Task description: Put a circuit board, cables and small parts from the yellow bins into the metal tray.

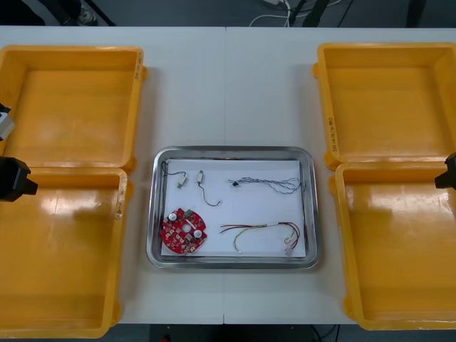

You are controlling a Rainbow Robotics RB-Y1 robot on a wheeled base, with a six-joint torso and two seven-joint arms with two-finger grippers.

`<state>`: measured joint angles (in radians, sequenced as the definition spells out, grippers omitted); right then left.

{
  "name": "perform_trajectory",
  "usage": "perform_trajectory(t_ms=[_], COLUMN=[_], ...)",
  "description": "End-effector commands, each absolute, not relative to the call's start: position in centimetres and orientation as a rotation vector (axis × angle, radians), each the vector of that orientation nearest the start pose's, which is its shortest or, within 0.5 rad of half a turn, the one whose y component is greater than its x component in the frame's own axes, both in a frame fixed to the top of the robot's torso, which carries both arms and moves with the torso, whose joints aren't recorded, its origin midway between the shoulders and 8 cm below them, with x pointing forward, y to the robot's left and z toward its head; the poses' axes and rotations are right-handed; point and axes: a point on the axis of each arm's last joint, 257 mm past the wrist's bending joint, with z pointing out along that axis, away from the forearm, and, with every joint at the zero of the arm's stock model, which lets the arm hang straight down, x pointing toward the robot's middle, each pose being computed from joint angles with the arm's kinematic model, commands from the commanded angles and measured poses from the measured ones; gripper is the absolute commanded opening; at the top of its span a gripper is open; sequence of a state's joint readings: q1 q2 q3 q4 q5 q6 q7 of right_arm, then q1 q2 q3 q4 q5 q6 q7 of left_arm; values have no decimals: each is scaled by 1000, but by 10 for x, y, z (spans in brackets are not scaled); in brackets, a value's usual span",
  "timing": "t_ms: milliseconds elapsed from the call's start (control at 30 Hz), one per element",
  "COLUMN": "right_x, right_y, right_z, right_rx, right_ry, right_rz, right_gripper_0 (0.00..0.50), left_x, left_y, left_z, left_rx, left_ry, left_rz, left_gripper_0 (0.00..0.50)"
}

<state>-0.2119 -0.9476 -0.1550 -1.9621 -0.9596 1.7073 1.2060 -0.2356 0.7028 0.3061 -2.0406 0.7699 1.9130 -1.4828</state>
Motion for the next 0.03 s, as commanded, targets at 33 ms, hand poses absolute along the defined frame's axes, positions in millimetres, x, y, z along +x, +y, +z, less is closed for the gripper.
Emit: perform_trajectory(t_ms=[33], right_x=[406], right_y=[-388], right_z=[-173], right_rx=[47], right_ry=[2694], right_rz=[41], right_gripper_0=[500], left_x=[390], left_y=[397], left_z=[-167], left_rx=[229], left_ry=[2681], left_rz=[109], left_gripper_0=[500])
